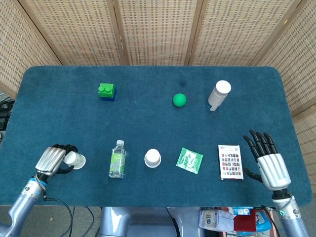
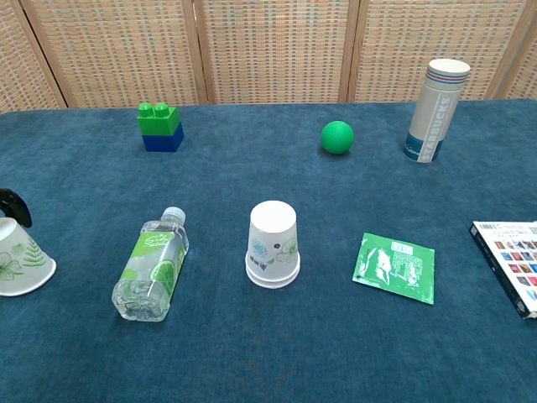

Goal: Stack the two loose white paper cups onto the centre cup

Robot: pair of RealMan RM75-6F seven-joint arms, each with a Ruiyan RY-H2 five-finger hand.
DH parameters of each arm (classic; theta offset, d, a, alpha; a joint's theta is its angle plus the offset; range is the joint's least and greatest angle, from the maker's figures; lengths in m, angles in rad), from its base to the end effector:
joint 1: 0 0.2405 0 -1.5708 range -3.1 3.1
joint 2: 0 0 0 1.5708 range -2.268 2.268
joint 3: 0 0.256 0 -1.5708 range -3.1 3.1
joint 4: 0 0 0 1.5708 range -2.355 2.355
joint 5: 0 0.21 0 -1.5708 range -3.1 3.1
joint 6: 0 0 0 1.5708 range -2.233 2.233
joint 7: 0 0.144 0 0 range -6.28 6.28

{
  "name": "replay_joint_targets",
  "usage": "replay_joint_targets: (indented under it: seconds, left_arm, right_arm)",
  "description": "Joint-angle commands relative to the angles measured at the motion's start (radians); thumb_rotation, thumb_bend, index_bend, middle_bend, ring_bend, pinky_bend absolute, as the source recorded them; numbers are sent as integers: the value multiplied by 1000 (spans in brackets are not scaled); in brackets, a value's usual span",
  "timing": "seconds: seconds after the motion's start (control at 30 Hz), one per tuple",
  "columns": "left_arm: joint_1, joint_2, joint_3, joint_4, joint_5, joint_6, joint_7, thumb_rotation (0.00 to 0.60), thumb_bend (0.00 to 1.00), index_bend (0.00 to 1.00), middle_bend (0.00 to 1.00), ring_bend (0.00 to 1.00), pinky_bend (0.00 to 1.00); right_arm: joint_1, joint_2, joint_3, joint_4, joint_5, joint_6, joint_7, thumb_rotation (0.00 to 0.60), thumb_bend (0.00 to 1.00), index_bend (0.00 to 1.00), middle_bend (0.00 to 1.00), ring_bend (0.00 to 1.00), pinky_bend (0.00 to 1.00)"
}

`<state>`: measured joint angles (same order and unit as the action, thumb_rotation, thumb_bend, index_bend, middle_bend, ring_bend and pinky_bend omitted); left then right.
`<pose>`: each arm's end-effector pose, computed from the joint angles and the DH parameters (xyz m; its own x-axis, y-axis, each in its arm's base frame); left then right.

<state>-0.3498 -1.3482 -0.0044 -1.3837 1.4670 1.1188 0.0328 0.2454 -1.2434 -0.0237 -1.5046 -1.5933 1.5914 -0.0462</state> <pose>-0.3036 0.2491 0.0526 0.4746 0.2885 0.8316 0.8778 -0.2242 -0.4232 -0.2765 -0.2125 0.1272 0.4130 0.1015 0.9050 -0.8718 -0.2433 0.4251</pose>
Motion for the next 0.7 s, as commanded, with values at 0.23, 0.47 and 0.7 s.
replay_joint_targets:
  seconds: [0.23, 0.47, 0.7]
  left_arm:
    - [2, 23, -21, -41, 10, 55, -13, 600, 262, 361, 406, 407, 349]
    - [-80, 130, -109, -215, 44, 63, -29, 600, 263, 361, 405, 411, 349]
    - [-208, 169, -183, -346, -7, -78, 23, 600, 262, 361, 405, 411, 349]
  right_arm:
    - [-11, 1, 16, -2, -8, -12, 5, 600, 0, 77, 0, 0, 0]
    - [-18, 3, 30, -5, -15, -20, 6, 600, 0, 80, 0, 0, 0]
    - [-23, 1, 42, -6, -16, -27, 0, 600, 0, 93, 1, 0, 0]
